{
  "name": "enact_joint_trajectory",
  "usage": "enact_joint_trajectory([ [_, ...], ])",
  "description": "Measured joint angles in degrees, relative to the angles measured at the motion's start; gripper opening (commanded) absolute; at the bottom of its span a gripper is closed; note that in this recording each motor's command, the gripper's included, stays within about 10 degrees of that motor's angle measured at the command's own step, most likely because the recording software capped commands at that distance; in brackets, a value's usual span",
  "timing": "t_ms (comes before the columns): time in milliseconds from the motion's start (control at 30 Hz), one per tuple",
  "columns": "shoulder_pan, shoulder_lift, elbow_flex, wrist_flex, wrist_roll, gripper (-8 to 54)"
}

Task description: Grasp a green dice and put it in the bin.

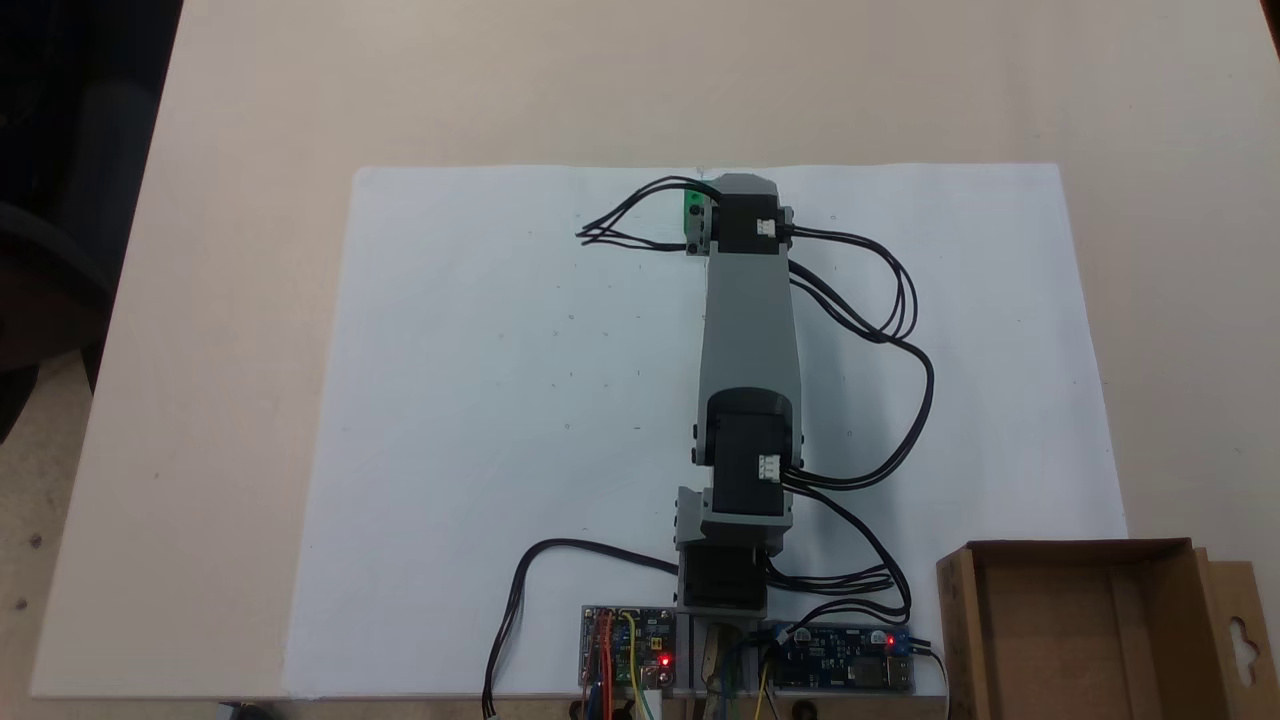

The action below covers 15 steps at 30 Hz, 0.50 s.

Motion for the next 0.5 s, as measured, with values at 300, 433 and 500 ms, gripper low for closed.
enact_joint_trajectory([
  [300,0.0,-0.8,-2.2,0.4,0.8,41.4],
  [433,0.0,-2.6,-7.3,1.4,0.8,41.2],
  [500,0.0,-4.0,-10.1,3.3,0.8,41.3],
])
